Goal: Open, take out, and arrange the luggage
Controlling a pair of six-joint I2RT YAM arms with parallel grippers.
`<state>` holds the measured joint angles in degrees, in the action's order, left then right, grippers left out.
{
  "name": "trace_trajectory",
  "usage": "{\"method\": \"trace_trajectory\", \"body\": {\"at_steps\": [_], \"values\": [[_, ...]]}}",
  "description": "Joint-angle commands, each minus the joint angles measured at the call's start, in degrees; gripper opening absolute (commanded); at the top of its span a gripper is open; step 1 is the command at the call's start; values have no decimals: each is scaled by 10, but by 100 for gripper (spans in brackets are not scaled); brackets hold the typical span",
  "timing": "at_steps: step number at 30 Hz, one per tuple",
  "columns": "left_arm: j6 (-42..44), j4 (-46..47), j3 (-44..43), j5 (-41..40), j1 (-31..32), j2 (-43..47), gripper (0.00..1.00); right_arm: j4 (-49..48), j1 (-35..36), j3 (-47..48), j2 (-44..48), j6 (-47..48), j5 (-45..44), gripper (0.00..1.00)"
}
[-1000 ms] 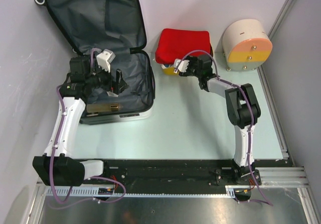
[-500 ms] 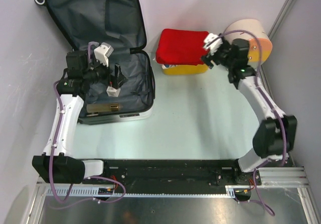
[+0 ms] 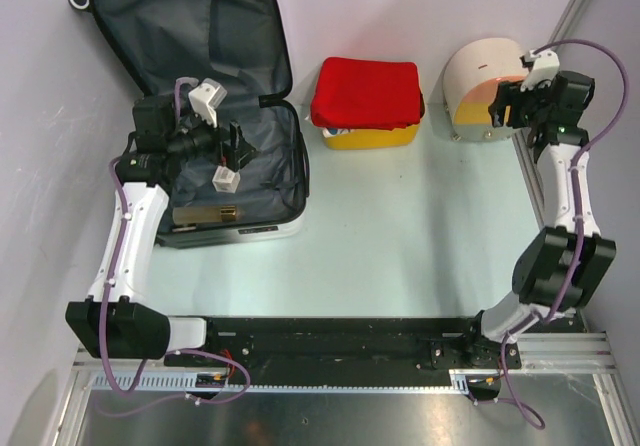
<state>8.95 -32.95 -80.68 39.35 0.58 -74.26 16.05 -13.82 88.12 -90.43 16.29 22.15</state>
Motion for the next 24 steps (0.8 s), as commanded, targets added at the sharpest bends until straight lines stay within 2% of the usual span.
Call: {"method": "trace_trajectory", "body": {"at_steps": [1, 5, 16, 24], "values": [[-24, 26, -25, 0, -4, -8, 100, -7, -20, 78, -71, -66, -8, 70], [-16, 25, -29, -8, -4, -18, 100, -21, -37, 132, -153, -95, -4, 65], [-14, 26, -49, -27, -4, -48, 100, -56, -38, 239, -271, -105, -3, 57], [-14, 25, -54, -33, -4, -55, 100, -44, -37, 286, -312, -119, 11, 39]]}}
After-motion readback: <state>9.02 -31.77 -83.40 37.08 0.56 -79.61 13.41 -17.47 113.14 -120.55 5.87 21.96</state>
